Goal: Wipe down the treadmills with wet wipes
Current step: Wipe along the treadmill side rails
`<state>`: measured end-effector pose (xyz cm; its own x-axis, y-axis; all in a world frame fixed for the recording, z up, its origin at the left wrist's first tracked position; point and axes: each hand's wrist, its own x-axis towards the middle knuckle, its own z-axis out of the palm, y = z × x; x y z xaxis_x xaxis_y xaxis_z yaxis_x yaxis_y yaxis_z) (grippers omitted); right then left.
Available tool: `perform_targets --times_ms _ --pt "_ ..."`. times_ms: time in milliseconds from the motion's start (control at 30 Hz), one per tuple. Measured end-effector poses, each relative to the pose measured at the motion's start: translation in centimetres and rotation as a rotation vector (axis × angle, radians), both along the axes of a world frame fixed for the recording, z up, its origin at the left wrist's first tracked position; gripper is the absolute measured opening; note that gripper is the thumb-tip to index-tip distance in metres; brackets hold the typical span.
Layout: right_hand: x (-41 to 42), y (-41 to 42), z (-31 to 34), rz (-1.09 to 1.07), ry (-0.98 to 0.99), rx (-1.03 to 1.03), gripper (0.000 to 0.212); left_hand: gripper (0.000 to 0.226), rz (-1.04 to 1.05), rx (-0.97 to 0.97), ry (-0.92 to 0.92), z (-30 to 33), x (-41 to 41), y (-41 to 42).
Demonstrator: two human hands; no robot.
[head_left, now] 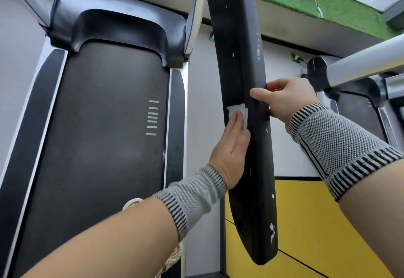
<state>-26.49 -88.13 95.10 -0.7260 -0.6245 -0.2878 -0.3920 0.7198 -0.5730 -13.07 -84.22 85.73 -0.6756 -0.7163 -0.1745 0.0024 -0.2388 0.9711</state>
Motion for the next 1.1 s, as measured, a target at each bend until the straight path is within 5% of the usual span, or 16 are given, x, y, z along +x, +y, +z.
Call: perform_targets --times_ms 100,333,500,667,833,900,1100 --pt "0.1 0.0 0.0 0.013 0.013 -0.005 0.032 0.052 0.049 0.124 0.083 1.0 -1.9 -3.6" --pt "0.2 0.1 0.2 0.031 0.028 0.006 0.028 0.064 0.006 0.01 0.017 0.1 -0.4 0.6" --pt "0.5 0.0 0.3 0.011 0.032 -0.002 0.032 0.055 0.041 0.122 0.073 1.4 -2.8 -4.6" --pt "0.5 0.1 0.2 0.009 0.026 0.001 0.028 0.072 0.015 0.067 0.009 -1.4 -1.6 -1.0" --pt "-0.4 -1.8 0.6 -0.04 -0.036 0.019 0.053 0.076 -0.006 0.368 0.17 -1.9 -3.3 -5.0" --pt "-0.8 -2.9 0.8 -0.02 -0.023 0.035 0.047 0.085 -0.005 0.291 0.066 -2.3 -4.1 -7.4" --pt "-0.7 -3.4 0.7 0.012 0.069 0.068 0.03 0.064 -0.031 0.092 0.017 -3.2 -2.5 -3.3"
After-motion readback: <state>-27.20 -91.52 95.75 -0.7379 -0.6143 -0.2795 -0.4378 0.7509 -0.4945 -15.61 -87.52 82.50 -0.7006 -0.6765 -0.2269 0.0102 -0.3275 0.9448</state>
